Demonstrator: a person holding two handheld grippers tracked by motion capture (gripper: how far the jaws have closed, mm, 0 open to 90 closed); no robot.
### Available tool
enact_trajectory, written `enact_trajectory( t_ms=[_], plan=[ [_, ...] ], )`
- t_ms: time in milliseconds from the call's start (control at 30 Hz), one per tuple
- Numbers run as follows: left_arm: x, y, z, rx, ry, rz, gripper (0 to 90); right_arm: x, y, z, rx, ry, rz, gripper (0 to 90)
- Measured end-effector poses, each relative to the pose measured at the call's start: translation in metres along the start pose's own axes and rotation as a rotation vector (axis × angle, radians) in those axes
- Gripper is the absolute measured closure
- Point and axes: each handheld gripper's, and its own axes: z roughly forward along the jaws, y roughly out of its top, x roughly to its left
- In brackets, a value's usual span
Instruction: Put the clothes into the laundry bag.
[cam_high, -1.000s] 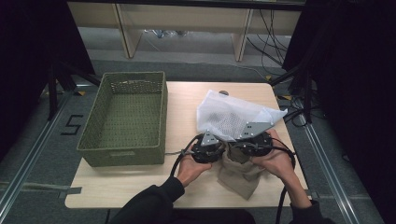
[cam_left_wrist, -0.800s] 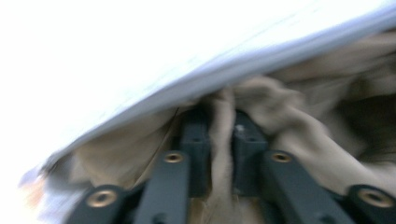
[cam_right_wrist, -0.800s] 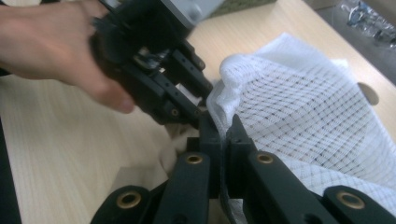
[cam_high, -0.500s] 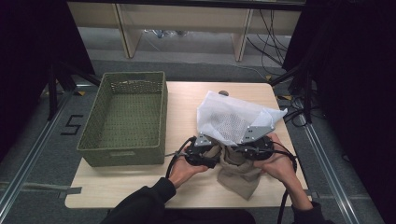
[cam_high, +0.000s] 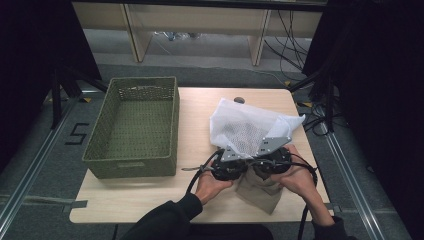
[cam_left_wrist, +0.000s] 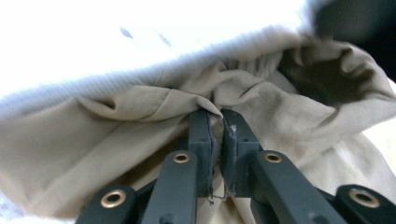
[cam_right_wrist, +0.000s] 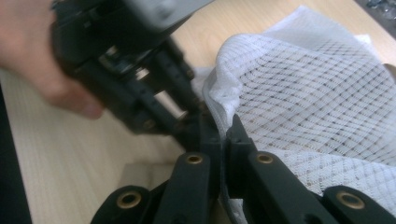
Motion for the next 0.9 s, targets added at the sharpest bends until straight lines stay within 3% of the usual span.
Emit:
enact_trajectory(
  t_ms=[67, 200, 300, 367, 500, 533, 567, 600, 667, 700, 767, 900],
  plan=[
    [0.002, -0.001, 0.0, -0.013, 0.022, -0.024, 83.5, 0.002, -0.003, 0.001, 0.01, 0.009, 0.009, 89.7],
    [0.002, -0.008, -0.006, 0.011, 0.02, -0.01, 81.2, 0.004, -0.014, 0.012, 0.063, 0.029, 0.052, 89.7],
    [0.003, -0.012, -0.022, 0.029, -0.003, -0.008, 72.7, 0.001, -0.026, 0.022, 0.095, 0.036, 0.084, 89.8],
    [0.005, -0.014, -0.036, 0.045, -0.016, -0.025, 66.3, -0.002, -0.029, 0.023, 0.094, 0.028, 0.08, 89.8],
    [0.017, -0.012, -0.064, 0.034, 0.061, -0.011, 55.9, -0.001, -0.029, 0.023, 0.108, 0.047, 0.077, 89.8],
    [0.021, -0.012, -0.07, 0.032, 0.088, -0.029, 55.8, 0.0, -0.03, 0.024, 0.114, 0.042, 0.105, 89.8],
    [0.028, -0.011, -0.076, 0.07, 0.139, -0.014, 55.5, 0.0, -0.03, 0.026, 0.109, 0.046, 0.086, 89.8],
    [0.032, -0.011, -0.078, 0.083, 0.164, -0.006, 54.3, 0.0, -0.03, 0.026, 0.116, 0.052, 0.099, 89.8],
    [0.042, -0.012, -0.077, 0.127, 0.231, -0.006, 52.8, -0.002, -0.031, 0.027, 0.112, 0.058, 0.074, 89.8],
    [0.046, -0.014, -0.073, 0.16, 0.255, -0.031, 51.5, -0.002, -0.031, 0.026, 0.112, 0.049, 0.079, 89.8],
    [0.05, -0.016, -0.065, 0.226, 0.268, -0.017, 48.5, -0.002, -0.03, 0.026, 0.116, 0.049, 0.079, 89.8],
    [0.057, -0.022, -0.038, 0.249, 0.296, -0.053, 46.7, -0.002, -0.031, 0.026, 0.12, 0.049, 0.08, 89.8]
  ],
)
